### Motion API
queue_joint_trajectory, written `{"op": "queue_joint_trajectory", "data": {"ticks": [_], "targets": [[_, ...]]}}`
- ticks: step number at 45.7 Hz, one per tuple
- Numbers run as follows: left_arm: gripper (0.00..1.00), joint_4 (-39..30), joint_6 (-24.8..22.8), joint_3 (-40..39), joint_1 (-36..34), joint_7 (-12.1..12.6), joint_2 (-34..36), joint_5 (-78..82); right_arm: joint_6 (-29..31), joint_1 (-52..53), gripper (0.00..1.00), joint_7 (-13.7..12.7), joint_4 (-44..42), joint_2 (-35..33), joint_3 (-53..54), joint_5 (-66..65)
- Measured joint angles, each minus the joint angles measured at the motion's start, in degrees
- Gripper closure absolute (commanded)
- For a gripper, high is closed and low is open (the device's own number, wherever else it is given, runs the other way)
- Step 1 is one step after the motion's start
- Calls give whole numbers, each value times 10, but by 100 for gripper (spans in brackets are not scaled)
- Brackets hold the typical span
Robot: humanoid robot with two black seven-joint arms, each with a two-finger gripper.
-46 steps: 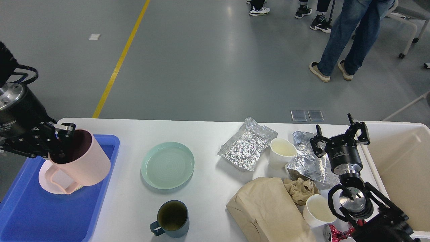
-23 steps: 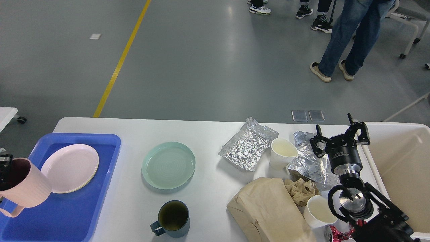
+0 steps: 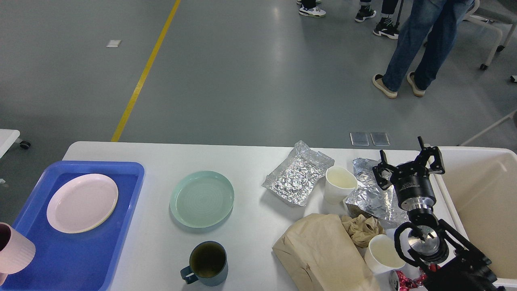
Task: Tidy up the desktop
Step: 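Release the pink mug and raise the left gripper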
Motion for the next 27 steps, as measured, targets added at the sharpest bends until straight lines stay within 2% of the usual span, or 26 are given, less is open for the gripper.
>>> {"op": "queue_joint_trajectory", "data": {"ticks": [5, 11, 27], "targets": [[100, 40, 3, -28, 47, -4, -14, 4, 0, 0, 0, 0, 0, 0, 0, 0], [100, 76, 6, -40, 65, -16, -21, 4, 0, 0, 0, 0, 0, 0, 0, 0], [100, 86, 19, -57, 84, -19, -48, -1, 0, 0, 0, 0, 0, 1, 0, 0]]}}
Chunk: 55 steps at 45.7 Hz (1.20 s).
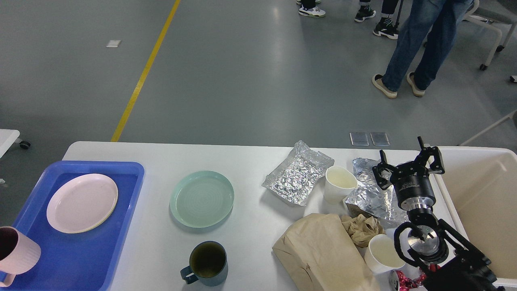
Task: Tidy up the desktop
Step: 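Release the pink mug and raise the left gripper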
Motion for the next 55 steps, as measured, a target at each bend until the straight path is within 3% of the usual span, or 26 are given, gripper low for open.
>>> {"op": "queue_joint_trajectory", "data": {"ticks": [12, 14, 18, 23, 28, 37, 48, 55], "targets": [[96, 0, 15, -2, 10, 0, -2, -1, 0, 0, 0, 0, 0, -1, 0, 0], [89, 0, 16, -2, 12, 0, -2, -1, 0, 0, 0, 0, 0, -1, 0, 1], [58, 0, 27, -2, 15, 4, 0, -1, 0, 0, 0, 0, 0, -1, 0, 1], [34, -3, 70, -3, 16, 7, 1, -8, 0, 0, 0, 0, 0, -1, 0, 0], [25, -7, 102, -3, 16, 7, 2, -22, 0, 0, 0, 1, 0, -1, 0, 0], [7, -8, 111, -3, 17, 4, 2, -33, 0, 0, 0, 0, 0, 0, 0, 0], [4, -35, 95, 1, 11, 1, 7, -34, 0, 0, 0, 0, 0, 0, 0, 0], [4, -56, 56, 14, -13, 3, 29, -38, 0, 0, 0, 0, 0, 0, 0, 0]]}}
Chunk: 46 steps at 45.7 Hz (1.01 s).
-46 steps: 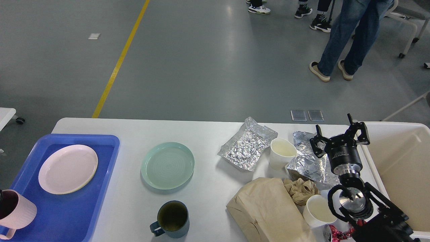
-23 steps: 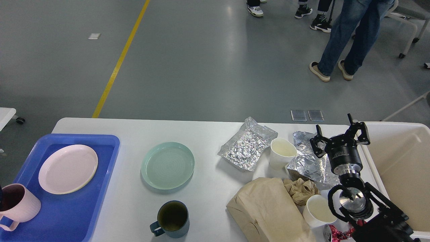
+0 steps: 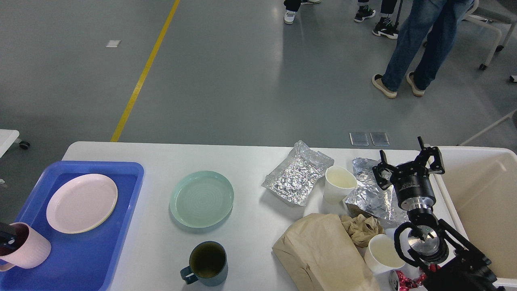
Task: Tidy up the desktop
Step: 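Release the pink mug and raise the left gripper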
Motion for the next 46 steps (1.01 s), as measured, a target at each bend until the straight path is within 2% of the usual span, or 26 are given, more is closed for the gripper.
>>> {"op": "queue_joint_trajectory", "data": {"ticks": [5, 12, 23, 34, 39, 40, 46], "targets": [[4, -14, -35, 35, -48, 0, 11, -2, 0, 0, 0, 0, 0, 0, 0, 0], [4, -36, -80, 135, -160, -3, 16, -14, 0, 0, 0, 0, 0, 0, 0, 0], [4, -120, -90, 319, -369, 1, -19, -60, 0, 0, 0, 0, 0, 0, 0, 0], [4, -279, -90, 452, -592, 4, -152, -142, 0, 0, 0, 0, 0, 0, 0, 0], [4, -351, -90, 481, -683, 7, -228, -184, 0, 0, 0, 0, 0, 0, 0, 0], [4, -382, -90, 486, -719, 11, -265, -204, 0, 0, 0, 0, 0, -1, 0, 0], [4, -460, -90, 482, -798, 28, -351, -256, 0, 0, 0, 0, 0, -1, 0, 0]]}}
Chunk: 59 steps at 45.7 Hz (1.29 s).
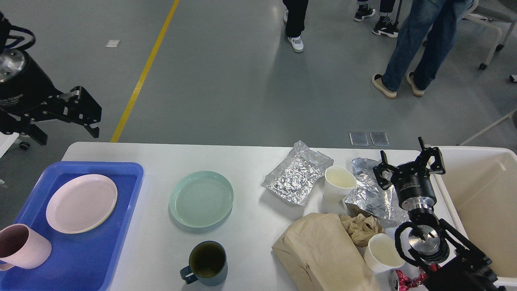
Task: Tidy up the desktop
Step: 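Release the pink mug and raise the left gripper, then move the left gripper down to the dark teal mug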
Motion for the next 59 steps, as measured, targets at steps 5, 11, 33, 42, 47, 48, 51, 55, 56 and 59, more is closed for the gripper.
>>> {"op": "queue_joint_trajectory", "data": {"ticks": [5, 11, 33, 42, 47, 48, 51, 55, 56, 59], "targets": [[5, -58, 0, -18, -60, 20, -56, -51, 0, 0, 0, 0, 0, 0, 0, 0], [5, -122, 1, -44, -119, 45, -75, -102, 0, 0, 0, 0, -1, 0, 0, 0], [4, -240, 11, -69, -214, 54, -64, -136, 0, 0, 0, 0, -1, 0, 0, 1], [5, -240, 13, -96, -172, 55, -64, -133, 0, 0, 0, 0, -1, 0, 0, 0], [5, -230, 31, -136, -104, 58, -68, -125, 0, 0, 0, 0, 0, 0, 0, 0], [5, -226, 39, -142, -88, 59, -70, -123, 0, 0, 0, 0, 0, 0, 0, 0], [5, -218, 75, -158, -38, 60, -78, -114, 0, 0, 0, 0, 0, 0, 0, 0], [5, -213, 130, -173, 19, 61, -86, -95, 0, 0, 0, 0, 0, 0, 0, 0], [5, -211, 143, -176, 35, 62, -87, -89, 0, 0, 0, 0, 0, 0, 0, 0], [5, -202, 183, -190, 90, 62, -89, -67, 0, 0, 0, 0, 0, 0, 0, 0]]}}
